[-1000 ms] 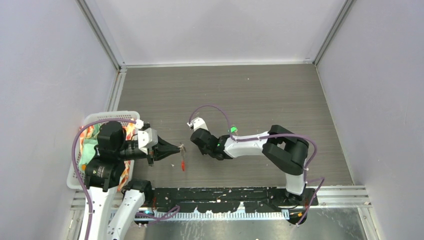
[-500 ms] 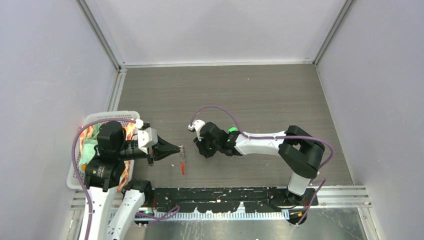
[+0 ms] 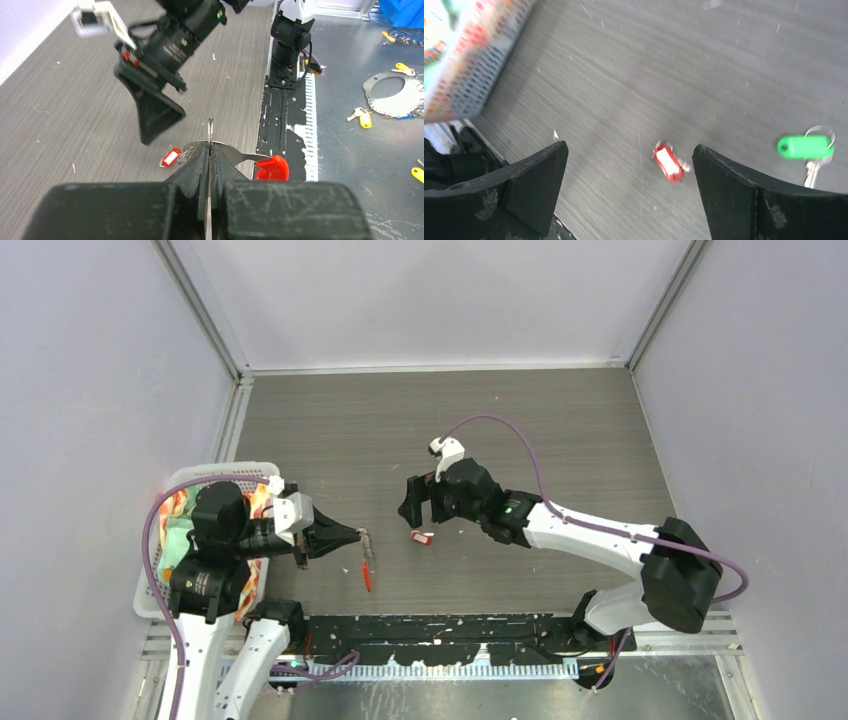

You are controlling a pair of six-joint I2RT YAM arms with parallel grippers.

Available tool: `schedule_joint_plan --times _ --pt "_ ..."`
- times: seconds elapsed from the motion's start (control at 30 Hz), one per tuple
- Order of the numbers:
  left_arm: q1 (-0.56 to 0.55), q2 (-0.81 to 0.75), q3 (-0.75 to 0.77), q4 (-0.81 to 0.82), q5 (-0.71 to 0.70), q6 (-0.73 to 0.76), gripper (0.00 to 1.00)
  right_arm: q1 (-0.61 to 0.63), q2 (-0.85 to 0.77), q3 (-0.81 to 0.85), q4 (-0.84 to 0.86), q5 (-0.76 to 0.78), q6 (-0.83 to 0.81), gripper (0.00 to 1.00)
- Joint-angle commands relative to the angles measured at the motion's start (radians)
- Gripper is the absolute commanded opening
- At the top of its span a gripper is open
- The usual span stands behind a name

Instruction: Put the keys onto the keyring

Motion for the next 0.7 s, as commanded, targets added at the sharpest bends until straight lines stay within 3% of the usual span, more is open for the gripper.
schedule_joint_plan --times 0.0,0.1,0.2,0.27,0.33,0.4,0.5,0.67 --pt "-0.002 -0.002 0.036 0.109 0.018 -0.073 0.00 0.019 0.029 0.021 -0.107 -0.009 0.118 1.00" --pt "-0.006 0.003 0.040 0.131 0.016 -0.084 0.00 0.014 -0.041 0.014 -0.096 0.046 0.197 1.00" --pt "-0.005 0.008 0.045 0.127 0.014 -0.080 0.00 0.013 -0.027 -0.047 0.018 0.023 0.259 1.00" --pt "-0.005 0.010 0.045 0.135 0.015 -0.082 0.00 0.019 0.081 0.061 -0.171 0.115 0.322 0.97" --pt "-0.005 0.012 0.046 0.145 0.009 -0.085 0.00 0.059 0.228 0.221 -0.387 0.212 0.340 0.82" --pt "-0.006 0.014 0.048 0.149 0.006 -0.088 0.00 0.136 0.331 0.326 -0.491 0.313 0.342 0.72" --pt "-0.005 0.013 0.051 0.142 0.003 -0.089 0.00 0.195 0.395 0.377 -0.520 0.426 0.367 0.70" --pt "-0.005 0.016 0.057 0.132 0.008 -0.084 0.00 0.201 0.436 0.367 -0.500 0.462 0.401 0.60"
